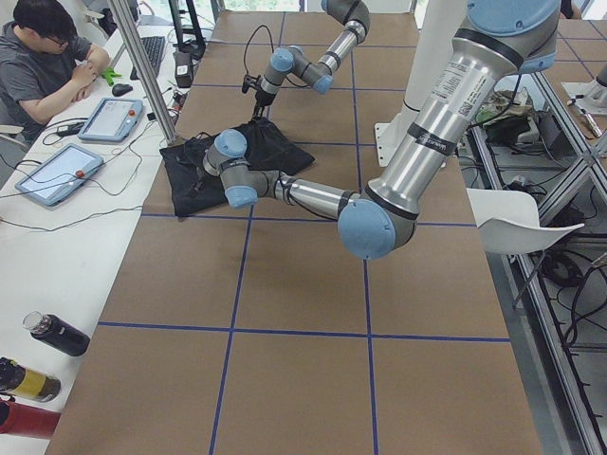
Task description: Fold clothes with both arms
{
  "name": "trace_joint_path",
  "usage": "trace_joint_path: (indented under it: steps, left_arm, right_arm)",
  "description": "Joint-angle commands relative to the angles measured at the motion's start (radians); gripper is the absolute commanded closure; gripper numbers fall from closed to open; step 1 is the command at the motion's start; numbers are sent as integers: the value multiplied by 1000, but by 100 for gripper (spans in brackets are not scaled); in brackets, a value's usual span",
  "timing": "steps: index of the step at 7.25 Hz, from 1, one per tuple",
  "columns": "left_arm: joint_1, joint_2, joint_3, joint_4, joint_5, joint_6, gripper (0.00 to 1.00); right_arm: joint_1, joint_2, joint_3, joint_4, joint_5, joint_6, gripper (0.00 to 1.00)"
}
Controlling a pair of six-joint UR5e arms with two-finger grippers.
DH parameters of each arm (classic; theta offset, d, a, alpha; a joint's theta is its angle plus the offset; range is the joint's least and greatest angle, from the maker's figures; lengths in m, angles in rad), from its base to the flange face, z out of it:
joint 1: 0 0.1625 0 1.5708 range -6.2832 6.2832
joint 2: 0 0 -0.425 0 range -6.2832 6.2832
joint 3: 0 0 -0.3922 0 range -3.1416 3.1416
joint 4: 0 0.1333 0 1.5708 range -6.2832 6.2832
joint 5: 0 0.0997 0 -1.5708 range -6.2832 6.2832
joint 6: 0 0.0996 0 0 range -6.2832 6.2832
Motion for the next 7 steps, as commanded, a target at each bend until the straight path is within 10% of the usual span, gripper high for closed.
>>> trace_joint_path:
  steps: [1, 6, 7]
  left_arm:
    - [1, -1, 1, 0, -1, 0, 0]
    - [4, -1, 1, 5, -1, 0, 0]
    - [4, -1, 1, 5, 1, 0, 0]
  right_arm:
    - [16, -170, 186, 0, -6, 6, 100]
    - [-91, -311, 365, -49, -116, 169, 100]
    - [-100, -312, 358, -50, -127, 167, 1]
